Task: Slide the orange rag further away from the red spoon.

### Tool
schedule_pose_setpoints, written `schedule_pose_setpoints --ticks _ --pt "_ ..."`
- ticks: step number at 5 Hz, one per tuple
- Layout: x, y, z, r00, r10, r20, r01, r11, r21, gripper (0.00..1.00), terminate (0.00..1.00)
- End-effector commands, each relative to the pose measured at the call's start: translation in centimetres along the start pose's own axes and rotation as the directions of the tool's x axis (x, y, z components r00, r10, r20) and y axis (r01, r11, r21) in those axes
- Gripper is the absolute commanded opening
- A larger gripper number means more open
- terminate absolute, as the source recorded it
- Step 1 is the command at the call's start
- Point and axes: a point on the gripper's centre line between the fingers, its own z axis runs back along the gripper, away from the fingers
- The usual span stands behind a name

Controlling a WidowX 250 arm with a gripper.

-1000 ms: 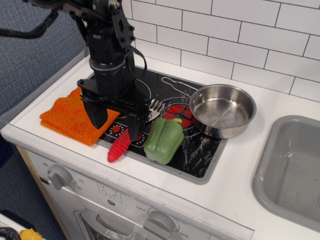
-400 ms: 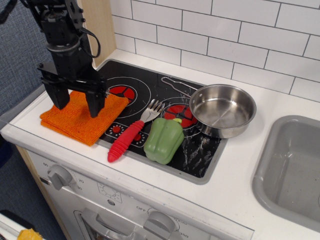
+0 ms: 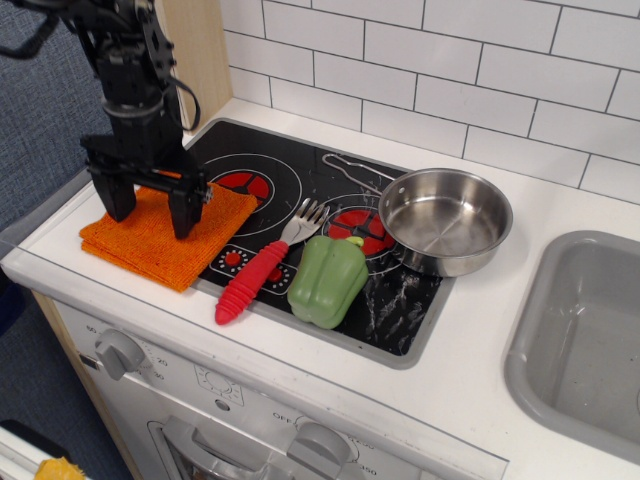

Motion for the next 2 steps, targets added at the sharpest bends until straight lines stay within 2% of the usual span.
schedule_pose_setpoints --ticks 1,2 --pt "0.2 -0.1 -0.9 1.0 -0.008 0.016 0.007 0.999 0.049 1.0 0.0" --pt "2.2 0.0 -0.6 0.997 0.083 0.0 -0.083 0.996 0.025 1.0 0.0"
